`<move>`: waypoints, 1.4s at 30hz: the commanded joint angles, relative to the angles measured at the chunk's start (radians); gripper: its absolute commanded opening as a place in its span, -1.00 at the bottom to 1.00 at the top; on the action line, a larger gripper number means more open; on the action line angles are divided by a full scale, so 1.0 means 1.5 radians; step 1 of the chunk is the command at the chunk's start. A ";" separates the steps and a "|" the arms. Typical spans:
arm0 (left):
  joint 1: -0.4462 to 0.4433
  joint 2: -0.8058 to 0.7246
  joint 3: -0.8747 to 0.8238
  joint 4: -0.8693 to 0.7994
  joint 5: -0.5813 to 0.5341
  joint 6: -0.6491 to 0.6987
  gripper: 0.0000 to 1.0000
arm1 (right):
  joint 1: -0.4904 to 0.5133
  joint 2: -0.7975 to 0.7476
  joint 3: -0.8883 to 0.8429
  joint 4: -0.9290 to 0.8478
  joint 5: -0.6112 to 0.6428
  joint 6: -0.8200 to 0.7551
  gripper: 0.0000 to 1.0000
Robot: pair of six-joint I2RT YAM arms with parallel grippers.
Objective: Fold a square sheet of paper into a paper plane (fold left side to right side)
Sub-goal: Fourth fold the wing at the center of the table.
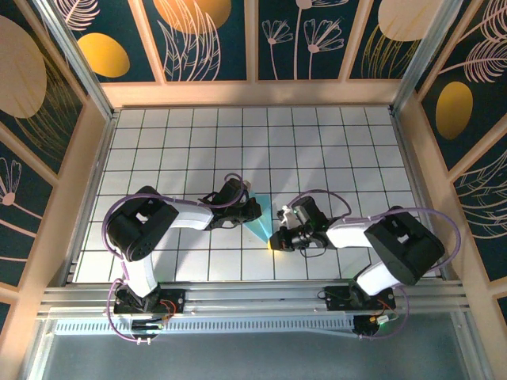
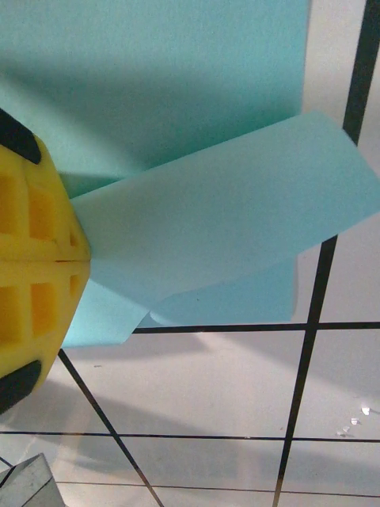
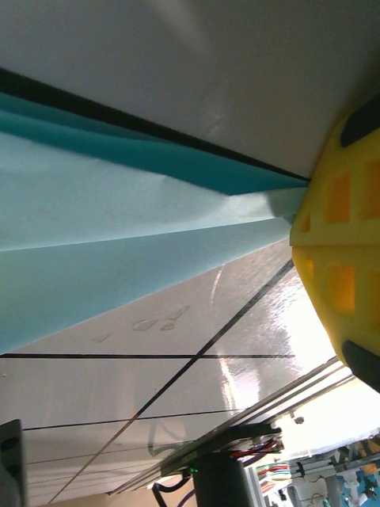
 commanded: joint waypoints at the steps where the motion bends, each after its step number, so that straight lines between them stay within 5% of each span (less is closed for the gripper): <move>1: -0.002 0.017 -0.021 -0.060 -0.030 -0.002 -0.92 | 0.015 -0.032 -0.017 -0.077 -0.008 0.001 -1.00; 11: -0.002 0.018 -0.019 -0.058 -0.028 -0.001 -0.91 | -0.024 -0.184 0.029 -0.147 -0.017 -0.014 -1.00; 25: -0.001 0.019 -0.019 -0.053 -0.023 -0.003 -0.92 | -0.025 0.018 0.091 0.001 0.038 0.010 -1.00; 42: -0.001 0.021 -0.018 -0.055 -0.026 -0.003 -0.92 | -0.010 0.067 0.071 -0.019 0.041 0.004 -1.00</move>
